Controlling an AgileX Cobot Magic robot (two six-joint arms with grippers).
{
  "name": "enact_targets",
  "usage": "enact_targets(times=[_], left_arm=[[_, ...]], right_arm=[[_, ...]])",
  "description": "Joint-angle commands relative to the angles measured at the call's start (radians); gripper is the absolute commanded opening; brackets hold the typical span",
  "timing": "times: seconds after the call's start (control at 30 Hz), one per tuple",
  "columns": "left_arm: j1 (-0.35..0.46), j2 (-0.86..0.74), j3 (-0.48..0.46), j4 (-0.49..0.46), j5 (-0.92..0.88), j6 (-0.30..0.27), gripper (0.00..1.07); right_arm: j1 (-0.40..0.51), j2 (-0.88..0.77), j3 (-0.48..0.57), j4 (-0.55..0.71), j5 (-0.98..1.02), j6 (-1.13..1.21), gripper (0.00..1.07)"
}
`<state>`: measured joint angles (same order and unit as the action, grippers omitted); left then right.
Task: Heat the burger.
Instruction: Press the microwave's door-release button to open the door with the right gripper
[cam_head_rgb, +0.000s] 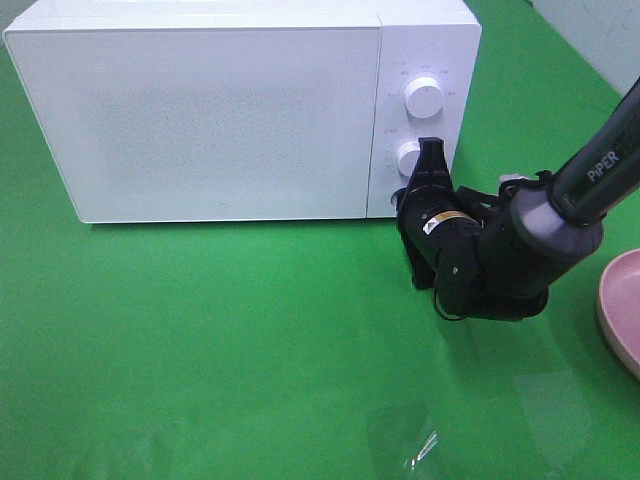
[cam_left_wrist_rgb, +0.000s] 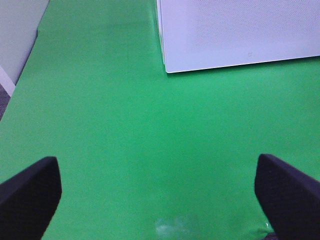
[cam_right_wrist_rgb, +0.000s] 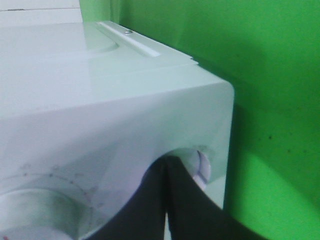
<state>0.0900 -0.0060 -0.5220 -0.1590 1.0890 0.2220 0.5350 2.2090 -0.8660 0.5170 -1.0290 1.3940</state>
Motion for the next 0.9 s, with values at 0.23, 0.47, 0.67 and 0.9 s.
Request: enact_targets(times=[0.23,0.47,0.67,0.9], left_arm=[[-0.005,-0.016,0.002,-0.005,-0.014,-0.001,0.98],[-0.005,-0.016,0.002,-0.005,-0.014,-0.001,0.98],[-0.005,-0.016,0.002,-0.005,-0.014,-0.001,0.98],[-0.005,-0.016,0.002,-0.005,-0.014,-0.001,0.98]], right_arm=[[-0.036,0.015,-0.11,-0.014,-0.22,0.001,0.0],[-0.036,0.014,-0.108,-0.012,-0.215,-0.005,0.0],[-0.032,0.013,-0.107,-0.011,-0.21,-0.005,0.0],[-0.009,-0.023,-0.037,0.006,-0.159,0.003,0.0]])
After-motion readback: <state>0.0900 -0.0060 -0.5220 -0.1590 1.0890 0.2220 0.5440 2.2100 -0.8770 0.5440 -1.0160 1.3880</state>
